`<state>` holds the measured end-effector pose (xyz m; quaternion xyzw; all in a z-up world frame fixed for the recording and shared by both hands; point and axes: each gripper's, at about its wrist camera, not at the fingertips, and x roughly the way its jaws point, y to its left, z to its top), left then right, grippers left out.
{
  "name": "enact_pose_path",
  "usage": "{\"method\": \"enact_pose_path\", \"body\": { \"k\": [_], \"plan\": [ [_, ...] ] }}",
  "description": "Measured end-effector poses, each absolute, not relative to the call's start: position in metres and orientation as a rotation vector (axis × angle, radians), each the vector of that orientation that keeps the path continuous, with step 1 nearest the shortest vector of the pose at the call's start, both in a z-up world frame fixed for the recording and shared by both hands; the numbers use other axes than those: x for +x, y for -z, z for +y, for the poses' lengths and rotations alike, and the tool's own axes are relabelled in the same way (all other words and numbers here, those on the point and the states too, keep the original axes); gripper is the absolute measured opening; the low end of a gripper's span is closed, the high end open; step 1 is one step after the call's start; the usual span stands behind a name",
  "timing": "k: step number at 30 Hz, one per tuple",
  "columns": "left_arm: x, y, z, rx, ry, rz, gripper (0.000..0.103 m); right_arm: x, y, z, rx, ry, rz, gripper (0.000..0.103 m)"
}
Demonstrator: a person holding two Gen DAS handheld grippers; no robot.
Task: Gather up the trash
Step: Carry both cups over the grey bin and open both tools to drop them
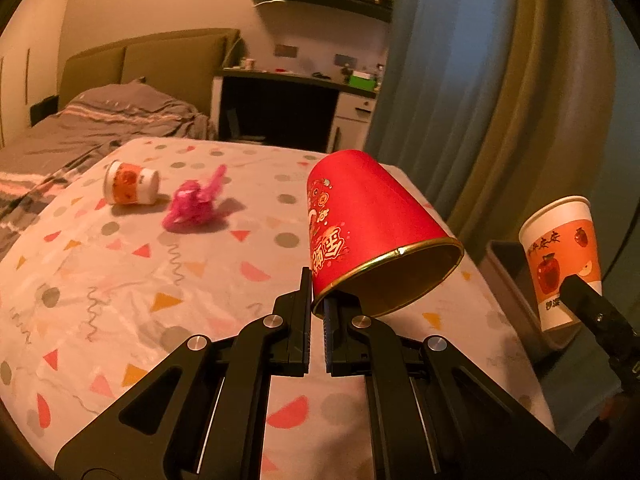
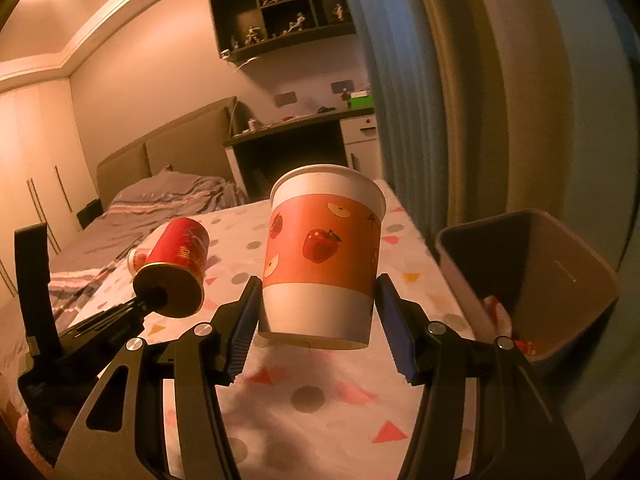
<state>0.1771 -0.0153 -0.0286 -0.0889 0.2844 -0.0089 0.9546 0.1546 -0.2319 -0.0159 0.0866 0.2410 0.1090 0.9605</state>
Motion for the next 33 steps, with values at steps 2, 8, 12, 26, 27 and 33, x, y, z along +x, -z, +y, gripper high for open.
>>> {"method": "enact_pose_path", "body": {
  "k": [2, 8, 12, 26, 27, 33],
  "plan": [
    [0.176, 0.027, -0.025, -0.17, 0.034, 0.574, 0.004, 0.154, 0.017, -0.239, 0.183, -0.21, 0.484, 0.056],
    [0.18, 0.025, -0.062, -0.137, 0.096, 0.572, 0.004, 0.144, 0.02, -0.265, 0.202, -0.17, 0.463, 0.056],
    [0.187, 0.027, -0.085, -0.118, 0.139, 0.578, 0.004, 0.144, 0.022, -0.287, 0.212, -0.132, 0.451, 0.056],
    [0.222, 0.03, -0.195, -0.041, 0.341, 0.568, 0.004, 0.15, 0.04, -0.376, 0.245, 0.058, 0.431, 0.056],
    [0.225, 0.031, -0.203, -0.034, 0.357, 0.571, 0.004, 0.151, 0.041, -0.38, 0.246, 0.066, 0.43, 0.056],
    [0.239, 0.044, -0.236, -0.006, 0.437, 0.59, 0.004, 0.155, 0.05, -0.403, 0.257, 0.114, 0.443, 0.056]
  ]
}}
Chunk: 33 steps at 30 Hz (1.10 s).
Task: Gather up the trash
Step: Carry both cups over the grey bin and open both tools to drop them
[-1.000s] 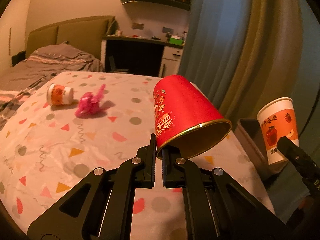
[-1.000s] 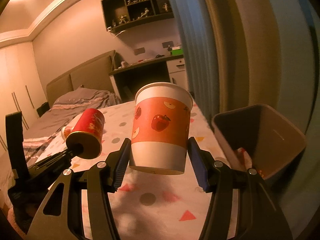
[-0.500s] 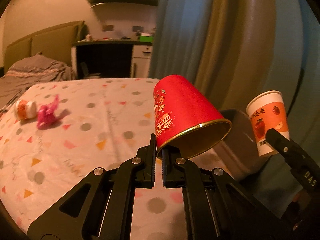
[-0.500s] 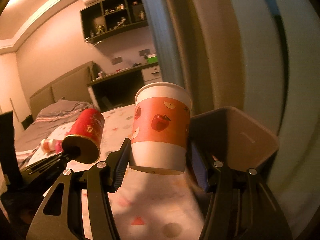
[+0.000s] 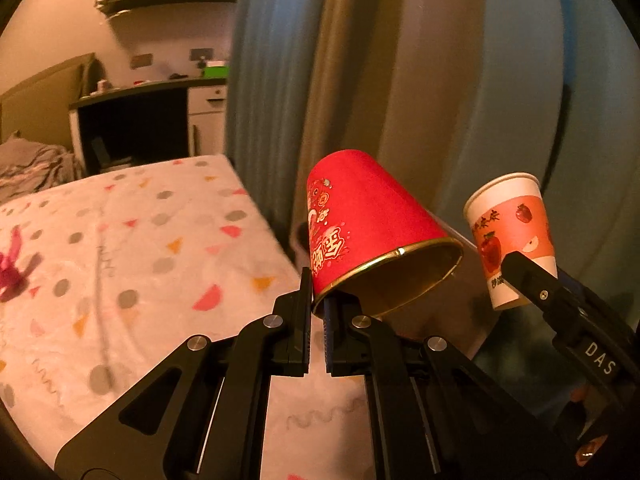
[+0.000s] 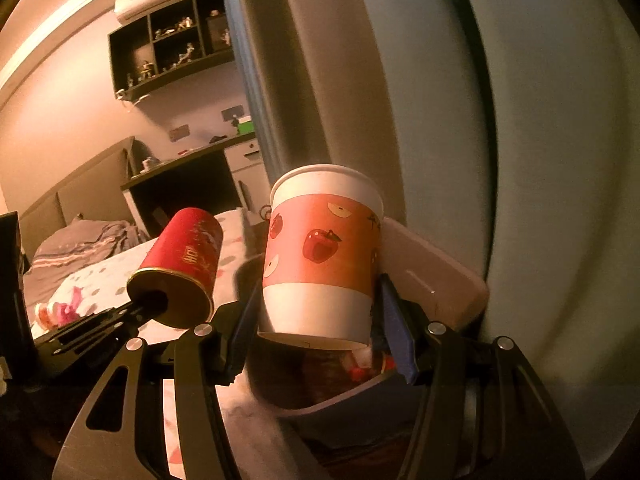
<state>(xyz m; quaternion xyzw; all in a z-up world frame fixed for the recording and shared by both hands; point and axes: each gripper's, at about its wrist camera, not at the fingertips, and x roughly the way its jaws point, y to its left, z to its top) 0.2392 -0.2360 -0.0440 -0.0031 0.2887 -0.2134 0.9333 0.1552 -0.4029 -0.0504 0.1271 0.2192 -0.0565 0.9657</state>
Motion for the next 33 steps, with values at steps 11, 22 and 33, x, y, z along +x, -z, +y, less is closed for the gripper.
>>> {"method": "enact_pose_path", "body": {
  "k": [11, 22, 33],
  "plan": [
    [0.263, 0.065, -0.268, 0.008, 0.514, 0.636, 0.004, 0.167, 0.06, -0.42, 0.282, 0.139, 0.46, 0.056],
    [0.278, 0.079, -0.28, 0.002, 0.545, 0.674, 0.004, 0.183, 0.061, -0.422, 0.287, 0.149, 0.478, 0.057],
    [0.281, 0.083, -0.274, -0.02, 0.548, 0.672, 0.058, 0.19, 0.062, -0.424, 0.31, 0.15, 0.466, 0.064]
  ]
}}
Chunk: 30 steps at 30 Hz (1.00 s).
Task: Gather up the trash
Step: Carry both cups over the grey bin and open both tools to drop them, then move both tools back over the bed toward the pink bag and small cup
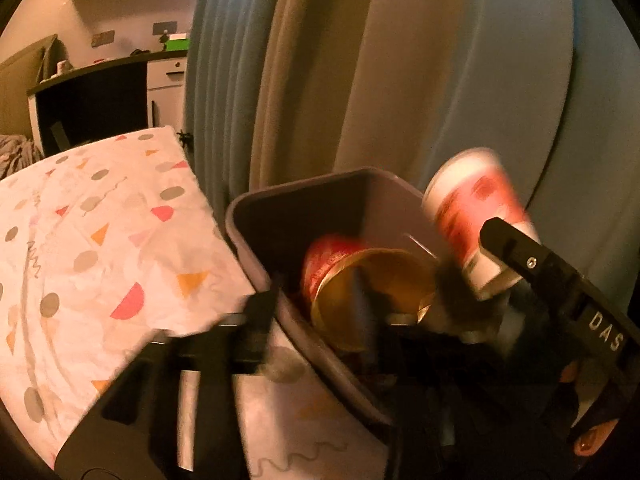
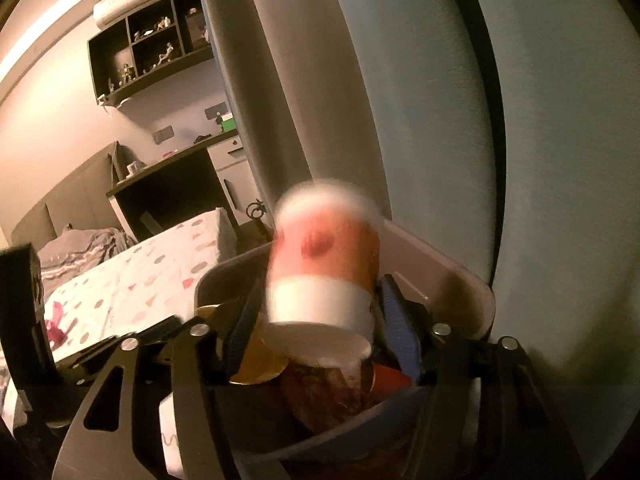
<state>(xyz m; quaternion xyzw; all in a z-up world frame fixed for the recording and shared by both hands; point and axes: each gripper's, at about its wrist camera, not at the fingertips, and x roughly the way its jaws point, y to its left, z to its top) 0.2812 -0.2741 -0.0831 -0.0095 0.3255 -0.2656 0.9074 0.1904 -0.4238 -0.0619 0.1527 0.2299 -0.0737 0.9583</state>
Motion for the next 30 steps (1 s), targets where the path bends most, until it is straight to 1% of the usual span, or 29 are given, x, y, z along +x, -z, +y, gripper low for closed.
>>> {"method": "enact_pose_path", "body": {
  "k": [2, 4, 6, 8, 9, 16, 30],
  "plan": [
    [0.279, 0.081, -0.266, -0.034, 0.534, 0.653, 0.07, 0.188, 0.06, -0.425, 0.312, 0.159, 0.456, 0.064],
    [0.278, 0.078, -0.258, -0.044, 0.513, 0.646, 0.075, 0.183, 0.055, -0.424, 0.309, 0.164, 0.437, 0.066],
    [0.276, 0.073, -0.248, -0.058, 0.486, 0.636, 0.083, 0.178, 0.05, -0.423, 0.301, 0.165, 0.422, 0.066],
    [0.272, 0.068, -0.238, -0.065, 0.449, 0.615, 0.087, 0.172, 0.044, -0.419, 0.284, 0.165, 0.396, 0.073],
    [0.27, 0.065, -0.232, -0.066, 0.429, 0.604, 0.089, 0.169, 0.042, -0.417, 0.278, 0.165, 0.387, 0.074],
    [0.249, 0.049, -0.186, -0.046, 0.288, 0.563, 0.091, 0.153, 0.027, -0.387, 0.222, 0.138, 0.329, 0.085],
    [0.212, 0.045, -0.045, -0.085, -0.019, 0.551, 0.091, 0.156, 0.019, -0.296, 0.152, -0.006, 0.319, 0.087]
  ]
}}
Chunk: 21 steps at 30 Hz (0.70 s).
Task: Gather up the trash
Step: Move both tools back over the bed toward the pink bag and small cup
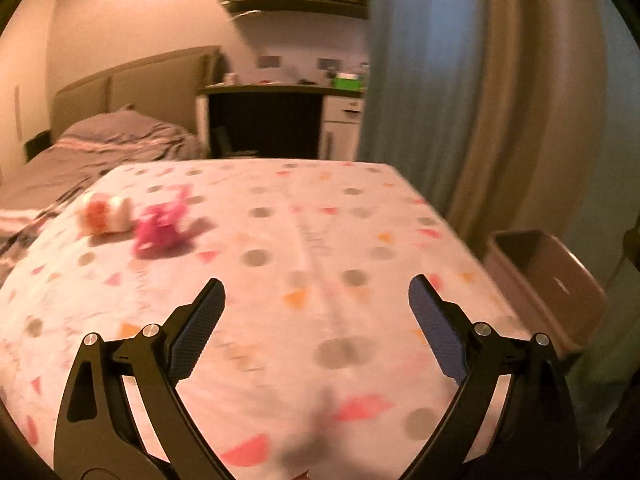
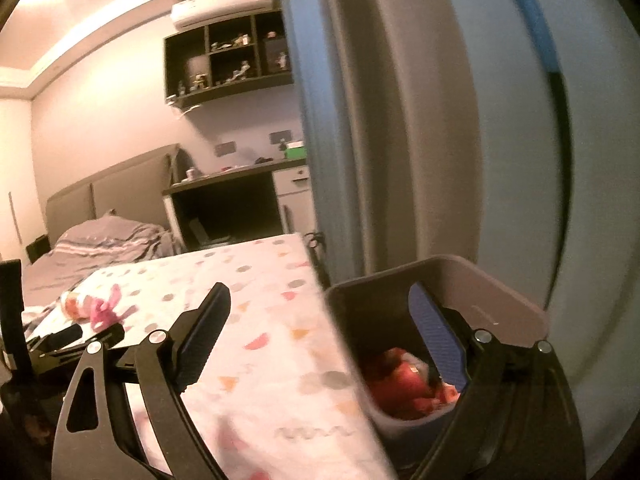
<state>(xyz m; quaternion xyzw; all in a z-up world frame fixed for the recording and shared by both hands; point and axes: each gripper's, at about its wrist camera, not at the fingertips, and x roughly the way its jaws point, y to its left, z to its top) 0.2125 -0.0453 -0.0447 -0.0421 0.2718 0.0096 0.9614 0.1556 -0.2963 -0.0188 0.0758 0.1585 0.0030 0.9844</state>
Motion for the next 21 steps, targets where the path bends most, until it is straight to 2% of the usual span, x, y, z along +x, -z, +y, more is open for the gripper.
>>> {"method": "enact_pose_path", "body": {
  "k": [21],
  "plan": [
    [0.192, 0.05, 0.165, -0.184, -0.385, 0.528, 0.091, 0.207, 0.025, -0.111, 0.044, -0.3, 0.412, 0.087]
  ]
}}
